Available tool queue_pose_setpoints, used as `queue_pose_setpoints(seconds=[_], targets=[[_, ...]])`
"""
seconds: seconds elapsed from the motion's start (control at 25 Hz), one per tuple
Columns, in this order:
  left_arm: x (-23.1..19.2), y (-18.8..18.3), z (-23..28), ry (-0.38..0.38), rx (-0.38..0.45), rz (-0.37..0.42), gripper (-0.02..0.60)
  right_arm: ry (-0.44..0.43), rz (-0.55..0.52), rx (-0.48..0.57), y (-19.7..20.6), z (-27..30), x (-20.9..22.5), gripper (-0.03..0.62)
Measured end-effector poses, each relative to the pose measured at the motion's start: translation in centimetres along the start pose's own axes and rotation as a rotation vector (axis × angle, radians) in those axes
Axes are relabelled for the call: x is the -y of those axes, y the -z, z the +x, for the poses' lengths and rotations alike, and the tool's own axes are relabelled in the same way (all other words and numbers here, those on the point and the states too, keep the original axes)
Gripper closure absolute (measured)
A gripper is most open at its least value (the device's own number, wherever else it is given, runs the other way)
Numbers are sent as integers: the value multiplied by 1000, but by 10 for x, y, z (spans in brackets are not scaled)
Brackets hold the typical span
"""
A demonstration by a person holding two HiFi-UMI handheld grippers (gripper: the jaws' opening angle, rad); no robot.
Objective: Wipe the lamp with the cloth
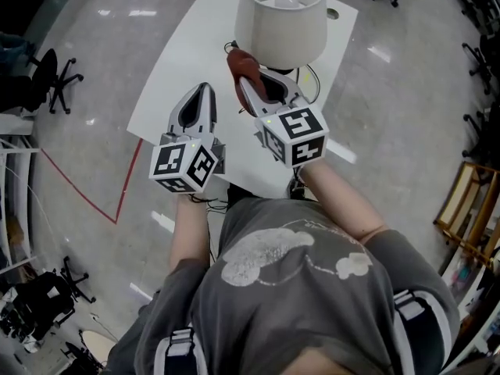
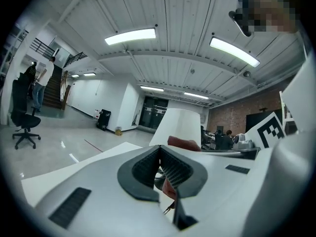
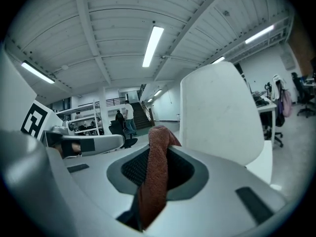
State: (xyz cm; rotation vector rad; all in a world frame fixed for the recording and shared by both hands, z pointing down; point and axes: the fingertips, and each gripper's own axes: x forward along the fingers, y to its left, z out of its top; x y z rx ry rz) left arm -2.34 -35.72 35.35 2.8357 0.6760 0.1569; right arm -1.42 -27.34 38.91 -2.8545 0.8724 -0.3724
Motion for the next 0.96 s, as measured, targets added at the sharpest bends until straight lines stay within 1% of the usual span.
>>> queue_pose_setpoints(seconds=[0.28,0.44,0.68,0.96], targets=[[55,13,-16,-19,31,7,574,-49,-73,10,3,-55,15,508],[79,23,-22,-31,33,8,574,-67,-89,12,7,-77,26,508],[99,30,-33,-62,29,4,574,-79,-80,-16,19,-100,37,508],[102,35,-38,-76,17,-4,574,-71,-63,-43,30,-103,43,508]])
